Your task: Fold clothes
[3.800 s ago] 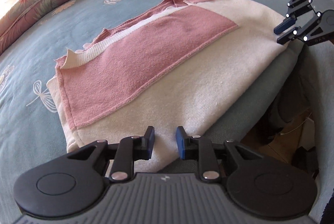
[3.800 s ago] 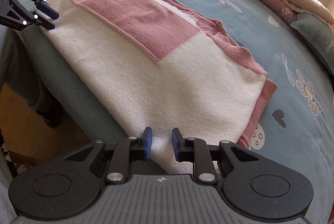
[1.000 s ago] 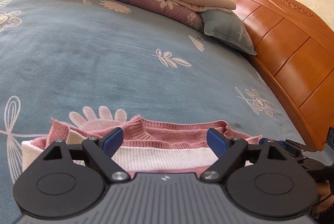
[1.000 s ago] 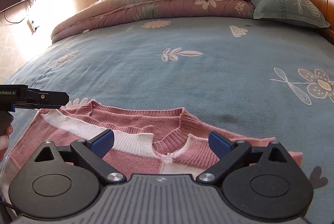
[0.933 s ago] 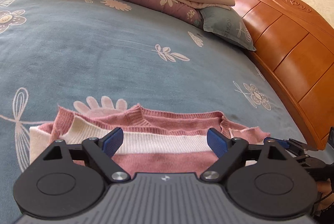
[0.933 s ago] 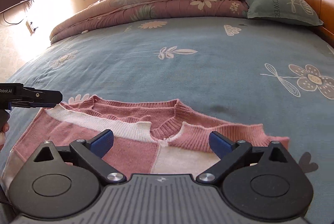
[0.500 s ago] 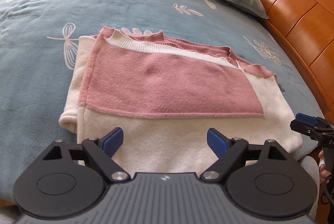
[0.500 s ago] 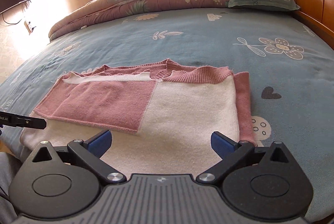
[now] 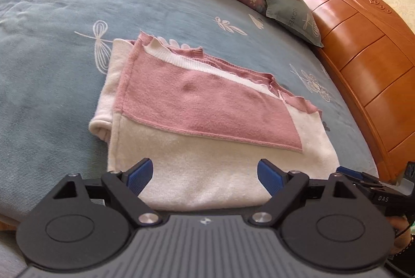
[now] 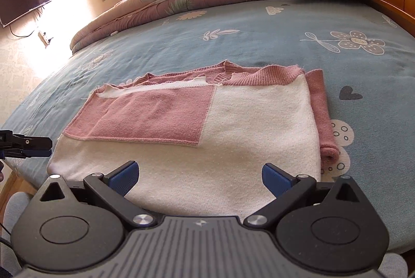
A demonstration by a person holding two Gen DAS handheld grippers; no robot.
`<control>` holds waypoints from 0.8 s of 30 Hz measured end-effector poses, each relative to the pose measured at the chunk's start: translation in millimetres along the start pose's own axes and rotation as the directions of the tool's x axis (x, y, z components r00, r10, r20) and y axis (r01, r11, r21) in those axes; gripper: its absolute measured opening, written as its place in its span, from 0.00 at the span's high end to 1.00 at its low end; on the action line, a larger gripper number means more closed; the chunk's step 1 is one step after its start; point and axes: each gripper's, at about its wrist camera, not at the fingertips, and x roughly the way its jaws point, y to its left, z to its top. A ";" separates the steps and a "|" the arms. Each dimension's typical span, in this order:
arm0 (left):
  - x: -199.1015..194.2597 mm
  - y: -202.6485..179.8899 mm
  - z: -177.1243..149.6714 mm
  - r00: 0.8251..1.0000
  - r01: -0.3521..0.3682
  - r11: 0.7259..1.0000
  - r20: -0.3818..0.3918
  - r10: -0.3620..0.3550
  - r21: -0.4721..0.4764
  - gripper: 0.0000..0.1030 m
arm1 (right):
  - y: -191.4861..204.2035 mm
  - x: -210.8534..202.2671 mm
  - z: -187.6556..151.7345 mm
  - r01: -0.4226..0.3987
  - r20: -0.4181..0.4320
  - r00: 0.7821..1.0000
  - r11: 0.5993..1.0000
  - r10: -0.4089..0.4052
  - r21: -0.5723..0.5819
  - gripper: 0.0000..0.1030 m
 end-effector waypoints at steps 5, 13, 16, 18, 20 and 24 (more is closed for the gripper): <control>16.7 -2.0 -17.8 0.997 -0.049 0.999 -0.053 0.050 0.006 0.15 | -2.9 1.6 -13.9 0.046 -0.048 0.998 0.999 -0.046 -0.003 0.00; 13.8 -25.1 2.0 0.993 -0.115 0.985 -0.003 0.116 0.126 0.15 | -22.0 -1.5 -16.6 0.075 -0.029 0.997 0.996 -0.073 0.044 0.00; 15.7 -24.9 4.8 0.997 -0.073 0.990 -0.008 0.074 0.119 0.14 | -30.7 2.1 -21.7 0.072 -0.046 0.997 0.996 -0.070 0.058 0.00; 15.7 -27.0 13.1 0.998 -0.064 0.989 0.006 0.064 0.130 0.14 | -27.7 -1.8 -13.7 0.071 -0.022 0.997 0.997 -0.070 0.035 0.00; 15.7 -29.0 21.5 0.998 -0.056 0.988 0.019 0.054 0.141 0.14 | -23.4 -6.5 -0.9 0.071 0.024 0.997 0.997 -0.072 0.006 0.00; 26.4 -30.8 42.0 0.998 -0.061 0.986 0.042 0.056 0.153 0.14 | -35.1 17.8 18.3 0.087 0.028 0.996 0.996 -0.088 0.027 0.00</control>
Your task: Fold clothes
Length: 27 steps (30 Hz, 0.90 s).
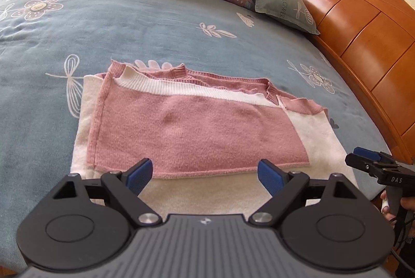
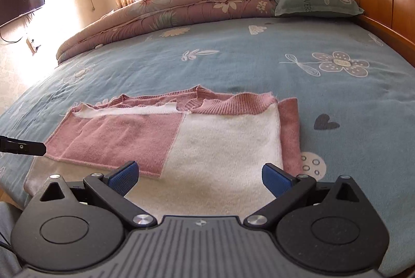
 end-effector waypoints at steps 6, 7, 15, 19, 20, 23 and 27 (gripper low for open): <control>29.2 17.0 4.9 1.000 -0.025 0.998 -0.015 0.025 -0.058 0.14 | -16.6 36.9 8.0 0.013 -0.023 1.000 0.999 -0.012 0.045 0.00; 34.2 22.6 2.4 0.998 -0.061 0.996 -0.024 0.059 -0.070 0.14 | -14.5 36.0 3.5 0.014 -0.009 1.000 1.000 -0.014 0.019 0.00; 23.8 33.6 12.9 0.994 -0.069 0.995 0.075 0.075 -0.073 0.14 | -4.6 37.5 -10.0 0.041 0.029 0.999 0.995 -0.039 -0.090 0.00; 42.9 45.9 23.7 0.994 -0.107 0.990 0.008 0.108 -0.087 0.13 | -4.9 38.9 -10.7 0.047 0.041 0.998 0.996 -0.044 -0.076 0.00; 43.2 43.1 25.4 0.995 -0.099 0.992 0.005 0.100 -0.080 0.15 | -5.1 38.8 -11.1 0.046 0.043 0.998 0.996 -0.043 -0.077 0.00; 44.2 34.6 30.4 0.997 -0.074 0.995 -0.003 0.074 -0.060 0.14 | -7.1 37.2 -10.8 0.035 0.040 0.999 0.997 -0.032 -0.075 0.00; 45.4 23.3 37.2 0.999 -0.039 0.999 -0.014 0.039 -0.034 0.14 | -8.8 36.9 -10.3 0.031 0.044 0.999 0.998 -0.028 -0.057 0.00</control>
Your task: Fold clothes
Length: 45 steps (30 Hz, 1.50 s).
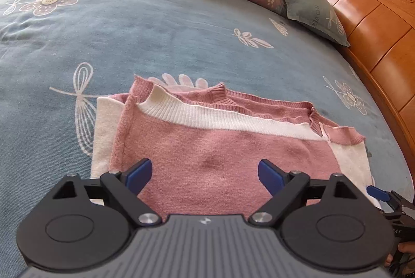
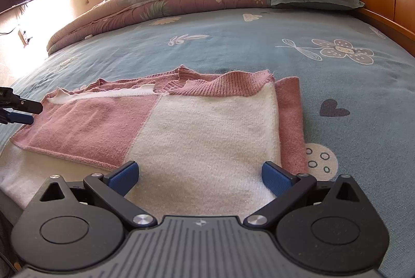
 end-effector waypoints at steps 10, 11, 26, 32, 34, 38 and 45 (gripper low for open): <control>46.3 -62.8 0.8 0.995 0.059 0.986 -0.089 -0.046 0.156 0.13 | 8.9 3.2 0.3 0.039 -0.020 0.999 0.998 -0.040 -0.041 0.00; 53.4 -66.0 -0.9 0.996 0.004 0.984 -0.086 0.012 0.177 0.13 | 9.1 3.5 1.0 0.040 -0.024 0.999 0.998 -0.041 -0.040 0.00; 26.4 -84.0 0.3 0.996 0.069 0.975 -0.067 -0.056 0.212 0.12 | 23.9 -7.6 9.4 0.079 -0.025 0.996 0.995 -0.081 -0.065 0.00; 13.4 -63.5 2.2 0.998 0.053 0.982 -0.048 -0.045 0.181 0.12 | 41.4 -25.3 15.8 0.037 -0.051 0.998 0.994 -0.043 -0.107 0.00; -3.0 -51.4 8.4 0.999 0.036 0.984 -0.019 -0.033 0.174 0.12 | 50.1 -24.5 20.6 -0.004 -0.067 0.998 0.995 -0.003 -0.096 0.00; -31.5 -13.6 16.2 0.999 -0.016 0.994 0.045 0.011 0.105 0.12 | 76.7 -15.6 35.4 -0.119 -0.084 0.990 0.990 0.113 -0.079 0.00; -48.7 62.4 11.5 0.998 -0.032 0.998 0.058 0.035 -0.062 0.12 | 134.8 28.7 53.0 -0.242 -0.166 0.962 0.959 0.217 -0.148 0.00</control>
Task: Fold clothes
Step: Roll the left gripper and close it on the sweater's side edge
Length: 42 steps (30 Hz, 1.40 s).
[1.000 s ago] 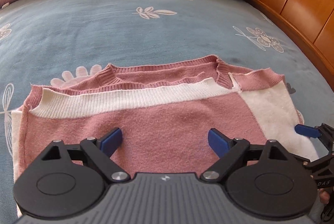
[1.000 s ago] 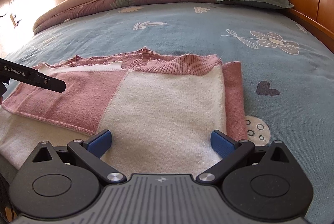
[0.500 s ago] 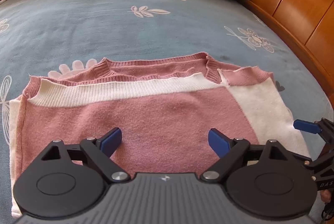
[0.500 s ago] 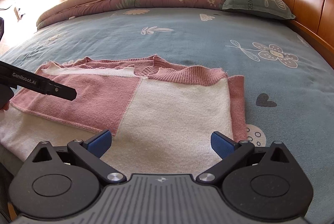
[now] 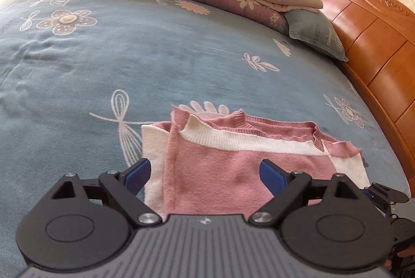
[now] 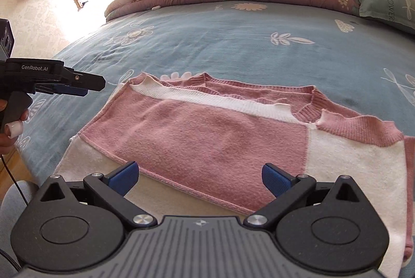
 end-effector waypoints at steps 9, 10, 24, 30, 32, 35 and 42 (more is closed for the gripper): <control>38.3 75.9 -11.1 0.964 0.200 0.945 -0.118 -0.236 -0.260 0.08 | 12.1 26.4 -10.5 0.027 -0.033 0.999 0.999 -0.028 -0.038 0.00; 41.8 78.6 -8.6 0.953 0.234 0.935 -0.127 -0.275 -0.268 0.07 | 11.1 26.2 -11.2 0.024 -0.029 0.999 0.999 -0.025 -0.036 0.00; 87.8 80.3 14.9 0.832 0.431 0.837 -0.211 -0.513 -0.337 0.06 | 16.1 29.9 -12.9 0.051 -0.040 0.998 0.994 -0.055 -0.096 0.00; 71.6 85.0 -9.5 0.812 0.442 0.812 -0.216 -0.543 -0.380 0.06 | 8.7 25.6 -13.6 0.017 -0.028 0.999 0.998 -0.019 -0.065 0.00; 80.6 82.3 -1.7 0.805 0.450 0.808 -0.218 -0.552 -0.380 0.06 | 4.9 24.4 -12.6 0.001 -0.027 1.000 0.999 -0.002 -0.042 0.00; 92.9 76.5 10.1 0.813 0.448 0.813 -0.210 -0.544 -0.371 0.06 | 0.0 22.8 -11.4 -0.017 -0.021 1.000 1.000 0.017 -0.003 0.00; 96.9 71.5 9.4 0.781 0.465 0.800 -0.249 -0.572 -0.380 0.11 | -4.1 20.8 -11.7 -0.037 -0.008 0.999 0.999 0.037 0.032 0.00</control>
